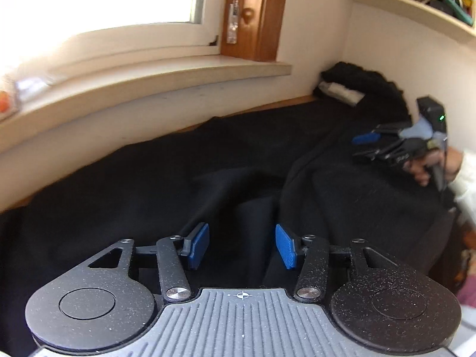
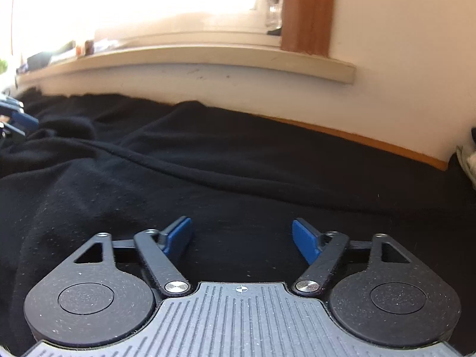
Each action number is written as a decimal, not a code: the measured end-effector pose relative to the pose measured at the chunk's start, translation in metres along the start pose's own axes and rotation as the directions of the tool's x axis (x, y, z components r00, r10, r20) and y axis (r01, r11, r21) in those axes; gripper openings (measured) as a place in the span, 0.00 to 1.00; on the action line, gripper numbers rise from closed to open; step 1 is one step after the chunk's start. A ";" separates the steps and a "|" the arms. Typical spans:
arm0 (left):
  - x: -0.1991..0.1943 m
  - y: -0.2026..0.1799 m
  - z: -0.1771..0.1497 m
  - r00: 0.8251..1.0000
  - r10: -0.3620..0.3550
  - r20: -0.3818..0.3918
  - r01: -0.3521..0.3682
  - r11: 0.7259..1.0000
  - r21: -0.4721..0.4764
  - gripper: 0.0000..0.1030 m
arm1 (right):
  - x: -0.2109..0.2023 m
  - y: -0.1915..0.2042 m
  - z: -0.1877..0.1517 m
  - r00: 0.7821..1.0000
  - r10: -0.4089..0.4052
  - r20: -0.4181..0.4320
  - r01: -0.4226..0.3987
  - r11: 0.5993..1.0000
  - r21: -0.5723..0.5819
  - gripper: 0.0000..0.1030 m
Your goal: Fold clothes
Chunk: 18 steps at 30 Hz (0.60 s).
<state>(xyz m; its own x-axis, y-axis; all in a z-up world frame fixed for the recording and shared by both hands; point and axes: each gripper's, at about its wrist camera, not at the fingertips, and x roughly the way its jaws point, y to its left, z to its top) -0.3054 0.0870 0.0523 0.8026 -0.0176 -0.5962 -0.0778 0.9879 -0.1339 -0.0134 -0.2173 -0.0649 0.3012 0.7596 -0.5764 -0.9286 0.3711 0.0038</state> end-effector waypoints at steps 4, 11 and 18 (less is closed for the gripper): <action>0.018 -0.006 0.002 0.993 0.115 0.004 -0.115 0.993 0.026 0.01 | -0.004 -0.003 0.000 1.000 0.011 0.002 -0.011 1.000 0.027 0.73; 0.048 0.005 0.008 0.953 0.298 0.062 -0.302 0.951 0.069 0.02 | -0.005 -0.001 -0.001 1.000 0.011 0.007 -0.011 0.999 0.035 0.73; 0.052 0.022 0.005 0.969 0.242 0.047 -0.242 0.970 0.001 0.05 | -0.006 -0.004 -0.002 1.000 0.006 0.013 -0.006 0.998 0.056 0.73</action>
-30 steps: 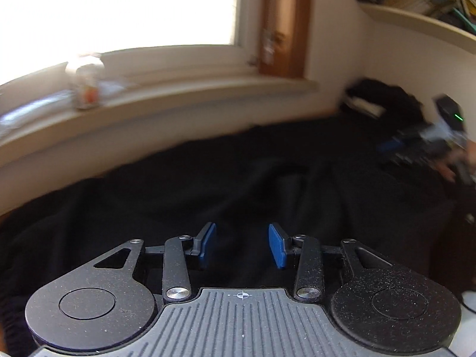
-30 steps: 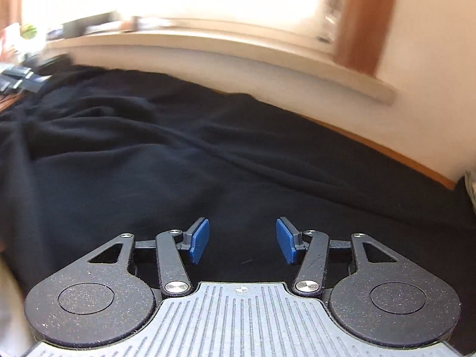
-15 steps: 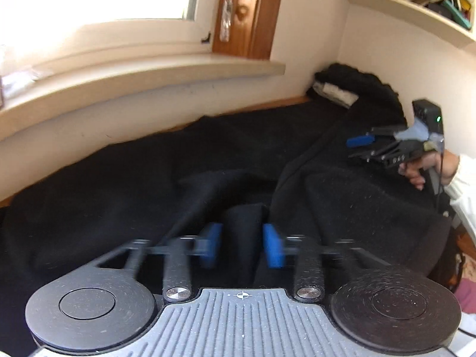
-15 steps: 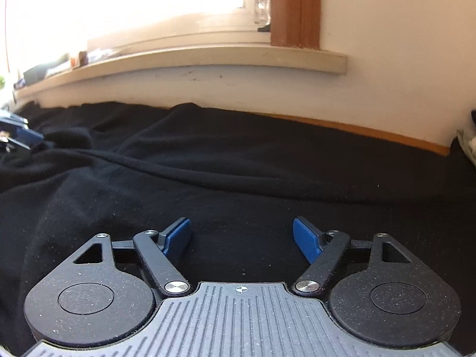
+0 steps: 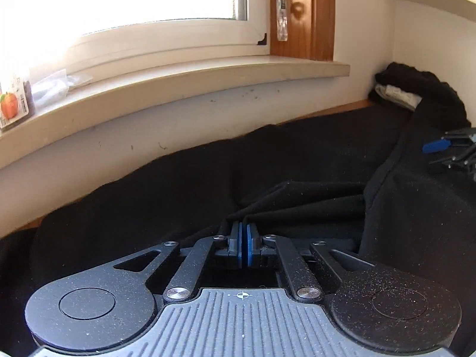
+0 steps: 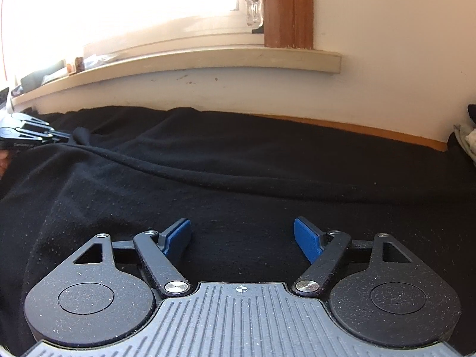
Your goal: Fold clothes
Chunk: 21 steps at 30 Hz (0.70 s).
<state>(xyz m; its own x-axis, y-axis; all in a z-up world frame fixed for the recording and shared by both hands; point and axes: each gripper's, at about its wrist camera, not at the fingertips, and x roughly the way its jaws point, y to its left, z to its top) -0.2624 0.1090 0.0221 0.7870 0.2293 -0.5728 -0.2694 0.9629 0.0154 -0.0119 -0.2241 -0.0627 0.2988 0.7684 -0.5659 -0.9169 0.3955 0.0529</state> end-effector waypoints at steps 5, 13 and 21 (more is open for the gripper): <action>-0.019 -0.004 0.005 0.999 0.004 0.039 -0.003 0.999 -0.034 0.27 | -0.001 -0.003 0.000 1.000 0.008 0.004 -0.008 1.000 0.015 0.74; -0.057 -0.031 0.018 0.991 -0.061 0.116 0.066 0.997 -0.040 0.52 | -0.001 -0.002 0.001 1.000 0.007 0.005 -0.007 1.000 0.022 0.74; -0.016 -0.073 0.015 0.991 -0.132 0.004 0.131 0.986 0.103 0.02 | -0.001 -0.001 0.001 1.000 0.003 0.003 -0.003 1.000 0.017 0.74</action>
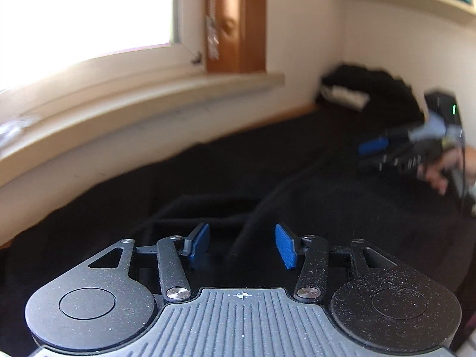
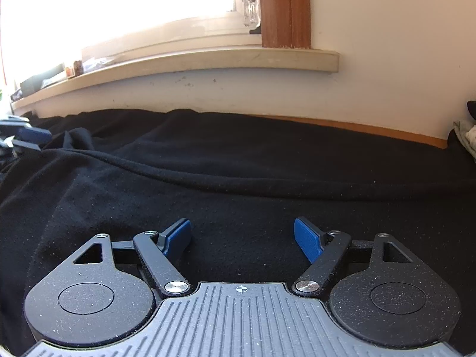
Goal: Fold clothes
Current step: 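Smooth the black trousers flat with both open tools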
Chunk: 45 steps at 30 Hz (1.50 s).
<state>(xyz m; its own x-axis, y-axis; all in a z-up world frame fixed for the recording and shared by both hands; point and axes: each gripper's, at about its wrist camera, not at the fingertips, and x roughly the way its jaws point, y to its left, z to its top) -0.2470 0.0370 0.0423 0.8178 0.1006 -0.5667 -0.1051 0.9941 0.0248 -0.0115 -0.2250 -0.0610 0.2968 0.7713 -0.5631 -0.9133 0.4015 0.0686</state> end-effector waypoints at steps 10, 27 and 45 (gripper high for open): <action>0.018 0.003 0.007 0.989 0.143 0.029 -0.143 0.990 -0.004 0.26 | -0.004 -0.006 -0.001 1.000 0.020 0.016 -0.021 0.999 0.042 0.74; 0.005 0.020 -0.018 0.990 0.138 -0.027 -0.138 0.990 0.014 0.72 | -0.002 -0.005 -0.005 1.000 -0.019 0.018 0.018 0.997 0.069 0.74; 0.011 0.030 -0.019 0.992 0.118 -0.049 -0.120 0.992 -0.027 0.76 | 0.001 0.000 -0.003 0.998 -0.066 0.003 0.065 0.997 0.038 0.78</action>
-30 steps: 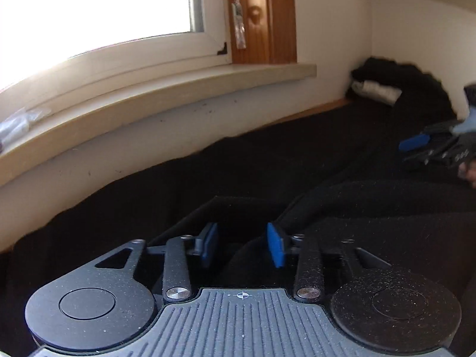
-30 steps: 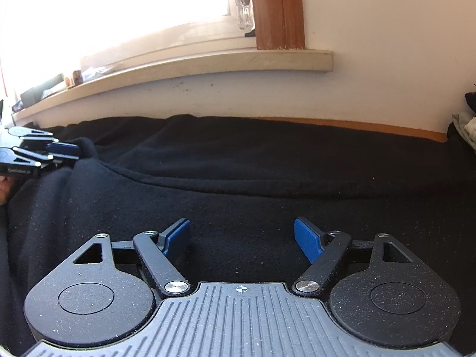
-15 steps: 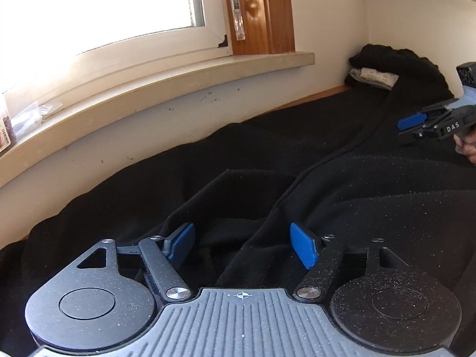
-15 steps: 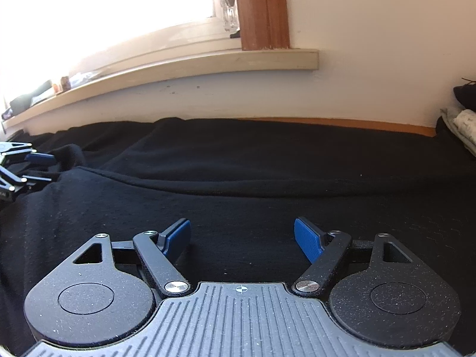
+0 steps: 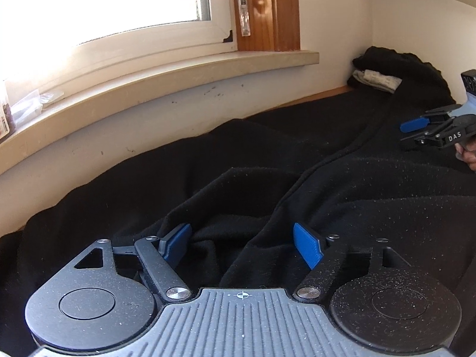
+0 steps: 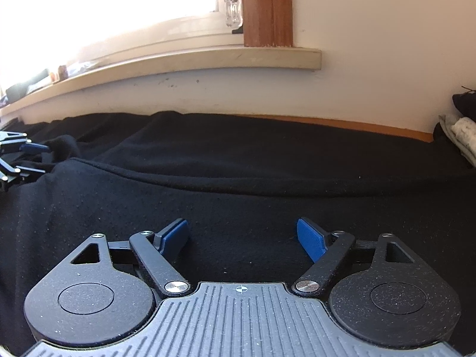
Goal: Fold clothes
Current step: 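Smooth the black trousers flat with both open tools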
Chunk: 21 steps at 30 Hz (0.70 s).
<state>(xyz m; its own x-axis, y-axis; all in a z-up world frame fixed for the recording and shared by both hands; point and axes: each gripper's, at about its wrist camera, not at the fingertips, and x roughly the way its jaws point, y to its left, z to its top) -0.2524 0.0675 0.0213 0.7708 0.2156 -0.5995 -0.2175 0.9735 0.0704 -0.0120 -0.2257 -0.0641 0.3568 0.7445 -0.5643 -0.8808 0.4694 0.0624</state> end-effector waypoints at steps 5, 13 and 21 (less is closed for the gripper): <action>-0.005 -0.001 -0.001 1.000 0.010 0.014 -0.010 1.000 0.001 0.78 | -0.001 -0.002 -0.001 1.000 -0.019 0.003 0.019 1.000 0.007 0.78; -0.107 0.035 -0.040 0.998 0.061 0.017 -0.060 0.995 -0.085 0.80 | -0.007 0.015 0.002 0.995 -0.087 0.041 0.089 0.995 -0.048 0.91; -0.256 0.112 -0.140 0.959 0.283 0.012 -0.267 0.918 -0.295 0.80 | -0.007 0.131 0.040 0.994 0.083 0.064 -0.064 0.963 -0.261 0.46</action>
<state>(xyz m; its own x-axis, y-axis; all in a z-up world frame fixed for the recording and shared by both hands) -0.5584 0.1103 0.0710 0.6848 0.4827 -0.5460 -0.5818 0.8133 -0.0106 -0.1171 -0.1507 -0.0186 0.3013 0.8097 -0.5036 -0.9524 0.2809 -0.1182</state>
